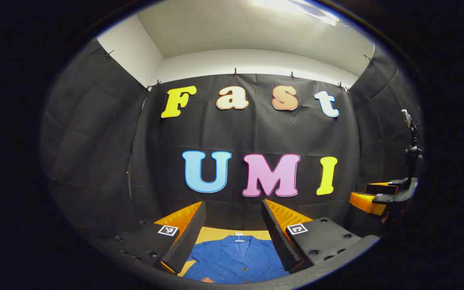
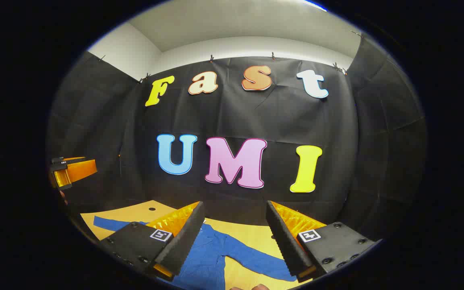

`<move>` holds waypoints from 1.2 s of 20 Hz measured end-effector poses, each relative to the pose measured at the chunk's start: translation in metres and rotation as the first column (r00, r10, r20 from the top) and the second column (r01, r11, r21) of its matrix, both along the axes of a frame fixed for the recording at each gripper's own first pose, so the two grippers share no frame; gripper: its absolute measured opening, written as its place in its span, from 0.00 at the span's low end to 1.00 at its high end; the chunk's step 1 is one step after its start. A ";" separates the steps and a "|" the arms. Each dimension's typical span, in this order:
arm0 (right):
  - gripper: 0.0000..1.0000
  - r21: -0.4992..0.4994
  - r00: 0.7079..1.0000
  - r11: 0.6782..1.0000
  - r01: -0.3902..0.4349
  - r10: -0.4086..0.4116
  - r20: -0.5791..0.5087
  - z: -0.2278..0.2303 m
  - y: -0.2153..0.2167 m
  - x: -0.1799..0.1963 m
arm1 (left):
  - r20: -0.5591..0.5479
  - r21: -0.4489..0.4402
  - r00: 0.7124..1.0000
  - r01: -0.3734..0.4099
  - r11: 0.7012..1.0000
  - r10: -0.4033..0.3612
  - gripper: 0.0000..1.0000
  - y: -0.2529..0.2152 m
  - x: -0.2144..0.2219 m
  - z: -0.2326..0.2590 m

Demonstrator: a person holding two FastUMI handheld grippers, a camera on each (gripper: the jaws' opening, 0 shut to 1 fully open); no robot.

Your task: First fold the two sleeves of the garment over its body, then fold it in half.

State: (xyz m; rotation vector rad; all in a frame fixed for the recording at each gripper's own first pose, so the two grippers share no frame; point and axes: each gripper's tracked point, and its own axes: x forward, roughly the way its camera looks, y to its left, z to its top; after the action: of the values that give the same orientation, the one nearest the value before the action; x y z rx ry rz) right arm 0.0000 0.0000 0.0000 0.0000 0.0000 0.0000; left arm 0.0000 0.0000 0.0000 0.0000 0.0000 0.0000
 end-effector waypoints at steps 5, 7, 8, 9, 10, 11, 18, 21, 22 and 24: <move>0.98 0.012 1.000 1.000 0.018 -0.018 0.002 0.003 -0.005 0.001 | 0.004 -0.005 1.000 0.007 1.000 -0.006 0.80 -0.001 0.005 0.001; 0.98 0.002 1.000 1.000 0.021 -0.021 0.007 0.006 -0.006 0.000 | -0.004 -0.016 1.000 0.002 1.000 -0.002 0.80 0.001 0.007 0.000; 0.98 -0.004 1.000 1.000 0.020 -0.020 0.011 0.008 -0.005 -0.002 | -0.008 -0.018 1.000 -0.002 1.000 0.002 0.80 0.002 0.008 0.000; 0.98 -0.009 1.000 1.000 0.019 -0.018 0.013 0.009 -0.004 -0.003 | -0.013 -0.015 1.000 -0.007 1.000 0.007 0.80 0.003 0.008 0.000; 0.98 -0.013 1.000 1.000 0.018 -0.017 0.015 0.010 -0.004 -0.004 | -0.018 -0.008 1.000 -0.012 1.000 0.012 0.80 0.005 0.008 -0.002; 0.98 -0.016 1.000 1.000 0.017 -0.017 0.016 0.010 -0.004 -0.004 | -0.022 0.001 1.000 -0.016 1.000 0.016 0.80 0.005 0.008 -0.003; 0.92 -0.017 1.000 1.000 0.016 -0.016 0.014 0.011 -0.001 -0.009 | -0.047 0.039 0.998 -0.051 0.998 0.053 0.80 0.010 0.005 -0.007; 0.92 -0.019 1.000 1.000 0.014 -0.014 0.007 0.008 0.000 -0.011 | -0.059 0.054 0.996 -0.066 0.996 0.069 0.80 0.013 0.004 -0.009; 0.92 -0.019 1.000 1.000 0.011 -0.011 0.004 0.007 0.001 -0.011 | -0.064 0.061 0.995 -0.071 0.996 0.075 0.80 0.014 0.003 -0.011; 0.92 -0.020 1.000 1.000 0.010 -0.010 0.000 0.006 0.001 -0.011 | -0.069 0.066 0.994 -0.076 0.995 0.080 0.80 0.015 0.002 -0.012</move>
State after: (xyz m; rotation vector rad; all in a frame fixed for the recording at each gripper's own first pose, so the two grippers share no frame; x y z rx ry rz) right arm -0.0107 0.0009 0.0062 -0.0199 0.0005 -0.0100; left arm 0.0024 0.0150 -0.0118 0.0638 0.0717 0.0783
